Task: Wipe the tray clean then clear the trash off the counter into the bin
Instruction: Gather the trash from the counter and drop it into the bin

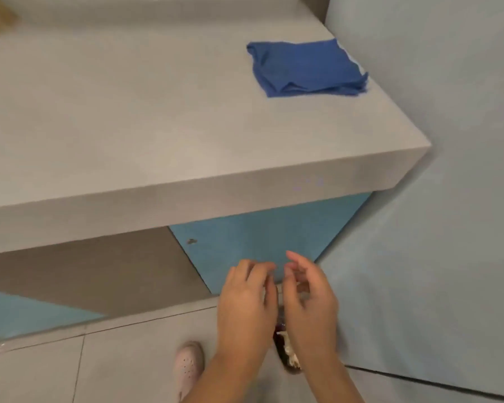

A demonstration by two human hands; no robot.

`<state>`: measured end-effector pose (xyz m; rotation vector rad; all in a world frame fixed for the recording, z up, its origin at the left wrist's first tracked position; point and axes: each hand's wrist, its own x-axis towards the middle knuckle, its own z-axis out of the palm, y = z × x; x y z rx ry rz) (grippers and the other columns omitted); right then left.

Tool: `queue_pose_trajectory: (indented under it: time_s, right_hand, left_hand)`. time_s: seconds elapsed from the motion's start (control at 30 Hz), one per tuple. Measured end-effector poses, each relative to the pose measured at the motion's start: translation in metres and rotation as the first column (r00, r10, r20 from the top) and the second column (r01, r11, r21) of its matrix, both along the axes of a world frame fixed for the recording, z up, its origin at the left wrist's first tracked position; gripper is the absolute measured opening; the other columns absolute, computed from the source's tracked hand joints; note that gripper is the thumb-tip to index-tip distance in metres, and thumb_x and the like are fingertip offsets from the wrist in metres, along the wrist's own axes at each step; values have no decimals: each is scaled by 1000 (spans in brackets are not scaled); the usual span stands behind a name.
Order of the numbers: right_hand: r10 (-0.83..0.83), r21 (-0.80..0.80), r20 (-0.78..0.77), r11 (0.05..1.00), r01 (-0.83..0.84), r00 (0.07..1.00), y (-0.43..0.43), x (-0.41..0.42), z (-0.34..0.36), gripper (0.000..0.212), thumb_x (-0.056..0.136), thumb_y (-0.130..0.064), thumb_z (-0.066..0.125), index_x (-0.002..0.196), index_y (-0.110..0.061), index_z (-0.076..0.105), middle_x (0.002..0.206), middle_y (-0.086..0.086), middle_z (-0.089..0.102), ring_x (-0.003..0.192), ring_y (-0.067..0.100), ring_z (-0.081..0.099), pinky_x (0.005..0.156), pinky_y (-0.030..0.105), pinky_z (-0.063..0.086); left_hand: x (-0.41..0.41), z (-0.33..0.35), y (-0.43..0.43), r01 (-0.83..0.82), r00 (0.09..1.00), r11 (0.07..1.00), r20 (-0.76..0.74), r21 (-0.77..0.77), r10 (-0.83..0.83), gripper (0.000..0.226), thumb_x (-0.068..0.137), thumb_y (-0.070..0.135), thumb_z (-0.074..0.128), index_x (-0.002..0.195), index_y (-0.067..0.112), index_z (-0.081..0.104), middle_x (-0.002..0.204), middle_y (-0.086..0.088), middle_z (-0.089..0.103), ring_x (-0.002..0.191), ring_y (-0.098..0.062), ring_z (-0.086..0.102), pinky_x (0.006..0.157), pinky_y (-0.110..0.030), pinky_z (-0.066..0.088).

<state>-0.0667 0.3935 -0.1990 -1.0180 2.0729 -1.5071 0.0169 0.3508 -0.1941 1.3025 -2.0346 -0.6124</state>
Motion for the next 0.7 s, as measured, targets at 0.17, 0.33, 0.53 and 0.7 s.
queue_pose_trajectory:
  time_s: [0.17,0.33,0.53,0.7]
  right_hand:
    - [174,-215,-62,959,-183,983,-66,63,112,25,89,-6,61,107,-23,64,89,-9,62,79,4,57,69,8,43]
    - [332,-277,-106,895,-348,937,-157,146,175,23,91,-11,57,106,-26,64,88,-14,60,77,11,57,65,14,45]
    - [415,-197,-129,879,-433,901,-273,255,198,21,91,-16,58,106,-29,64,95,-17,62,82,5,57,64,9,45]
    - [457,-89,-110,880,-466,883,-345,325,195,18,89,-16,60,98,-30,67,89,-17,63,81,2,57,64,7,41]
  left_hand:
    - [74,107,-48,-237,966,968,-120,-77,227,16,86,18,55,98,21,65,87,10,61,77,-7,56,66,-17,43]
    - [172,171,-121,-388,909,921,-179,-39,375,20,90,22,56,108,28,62,83,14,56,76,-6,53,63,-21,46]
    - [320,204,-238,-476,879,879,-50,-18,475,17,90,23,57,106,26,63,82,11,57,72,-8,54,62,-18,37]
    - [425,204,-335,-554,831,831,83,46,550,26,86,31,63,110,19,63,101,-1,56,94,-20,57,69,-25,39]
